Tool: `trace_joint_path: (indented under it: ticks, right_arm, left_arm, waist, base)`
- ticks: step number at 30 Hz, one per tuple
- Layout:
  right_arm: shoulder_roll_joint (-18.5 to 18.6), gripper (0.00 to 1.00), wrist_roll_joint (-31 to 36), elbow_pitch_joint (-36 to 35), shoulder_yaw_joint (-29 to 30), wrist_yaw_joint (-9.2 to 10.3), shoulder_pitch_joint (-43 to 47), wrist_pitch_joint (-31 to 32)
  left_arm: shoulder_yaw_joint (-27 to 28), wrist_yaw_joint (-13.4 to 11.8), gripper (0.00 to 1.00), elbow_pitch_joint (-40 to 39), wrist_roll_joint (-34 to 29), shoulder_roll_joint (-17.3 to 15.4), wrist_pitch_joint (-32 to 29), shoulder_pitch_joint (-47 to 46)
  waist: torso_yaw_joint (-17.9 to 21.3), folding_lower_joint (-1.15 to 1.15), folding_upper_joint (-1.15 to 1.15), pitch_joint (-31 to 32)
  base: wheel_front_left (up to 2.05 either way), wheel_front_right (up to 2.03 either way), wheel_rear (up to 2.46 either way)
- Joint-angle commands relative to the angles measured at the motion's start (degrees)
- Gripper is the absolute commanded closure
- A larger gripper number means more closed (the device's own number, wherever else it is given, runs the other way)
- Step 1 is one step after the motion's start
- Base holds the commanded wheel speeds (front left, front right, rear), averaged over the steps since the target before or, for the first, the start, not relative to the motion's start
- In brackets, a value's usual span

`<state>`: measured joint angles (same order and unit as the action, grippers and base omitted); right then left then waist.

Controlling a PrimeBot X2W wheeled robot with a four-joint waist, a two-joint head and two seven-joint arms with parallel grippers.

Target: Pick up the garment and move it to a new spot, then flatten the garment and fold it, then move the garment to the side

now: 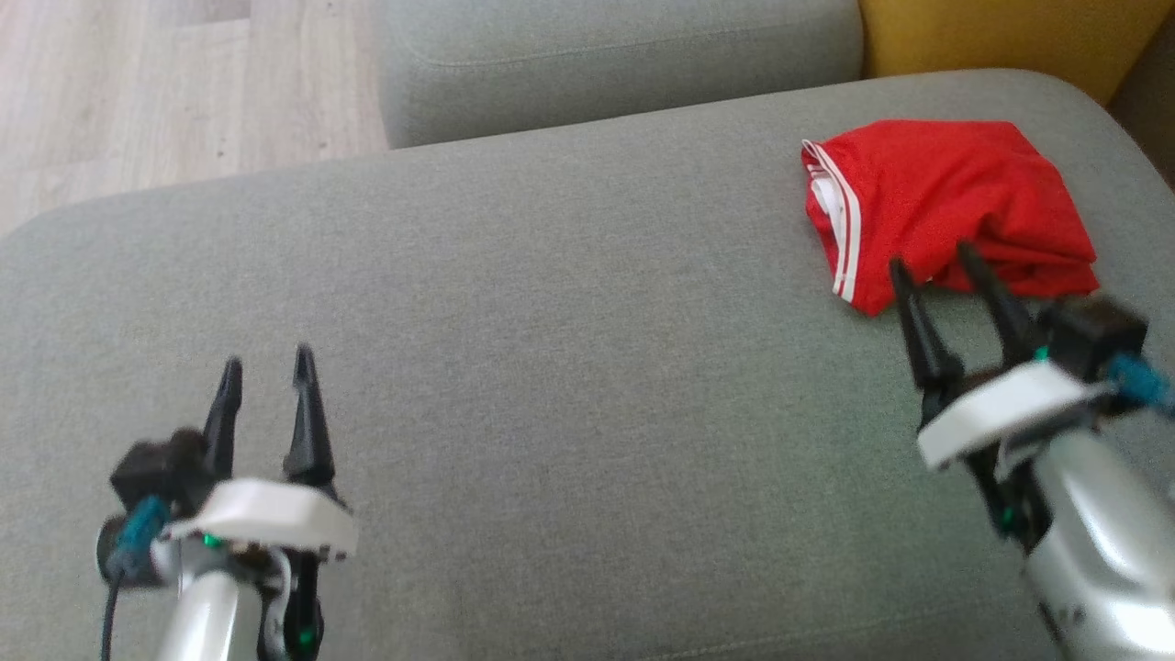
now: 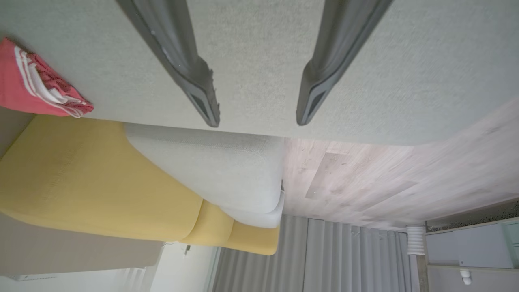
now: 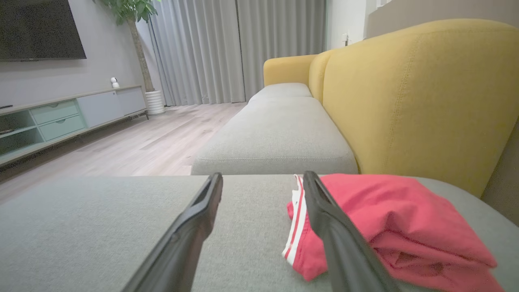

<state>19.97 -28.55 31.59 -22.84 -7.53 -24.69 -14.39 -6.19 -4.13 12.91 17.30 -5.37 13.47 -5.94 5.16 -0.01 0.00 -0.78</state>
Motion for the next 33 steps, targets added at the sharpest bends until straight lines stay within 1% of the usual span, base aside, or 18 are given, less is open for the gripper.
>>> trace_joint_path:
  ticks: [1, 6, 11, 19, 28, 29, 33]
  right_arm:
    - [-0.78, 0.00, 1.94, -3.52, 1.32, 0.04, 1.22, -0.60]
    - [-4.15, 0.00, 6.41, -7.46, 6.14, 0.04, 7.01, -0.61]
    - [-6.33, 0.00, 9.47, -8.80, 7.86, 0.04, 8.66, -0.61]
    - [-7.31, 0.00, 10.94, -9.13, 8.66, 0.04, 8.83, -0.61]
    - [-7.93, 0.00, 10.64, -8.69, 8.75, 0.04, 9.13, -0.61]
    - [-8.03, 1.00, 10.47, -6.82, 9.31, 0.00, 10.11, 0.01]
    - [-8.63, 1.00, 10.25, -4.83, 8.83, 0.00, 11.56, 0.17]
  left_arm:
    - [2.78, -0.33, 0.00, -1.09, 0.02, -0.84, 0.55, -0.46]
    - [3.37, -0.62, 0.00, 0.52, 0.15, -0.68, 1.08, 0.46]
    - [4.01, -0.24, 0.00, 1.92, 0.39, -0.57, 1.37, 0.47]
    - [5.18, 1.09, 0.00, 2.54, 0.39, -0.25, 1.50, 0.14]
    - [6.12, 2.37, 0.00, 2.06, -0.61, 0.20, 1.51, 0.27]
    - [3.52, 2.34, 1.00, 4.20, -0.04, 0.64, 0.77, 2.85]
    - [3.24, 2.38, 1.00, 6.57, 0.17, 0.97, 0.54, 4.01]
  waist:
    - [-0.40, 0.01, 0.00, 0.33]
    - [-1.08, 0.01, 0.00, 0.64]
    - [-1.65, 0.01, 0.00, 0.67]
    - [-2.31, 0.01, 0.00, 1.30]
    - [-2.13, 0.01, 0.00, 1.77]
    - [-2.13, 0.01, 0.00, 1.78]
    - [-2.13, 0.01, 0.00, 1.79]
  base:
    - [0.00, 0.00, 0.00]
    - [0.00, 0.00, 0.00]
    - [0.00, 0.00, 0.00]
    - [0.00, 0.00, 0.00]
    - [0.00, 0.00, 0.00]
    - [0.00, 0.00, 0.00]
    - [0.00, 0.00, 0.00]
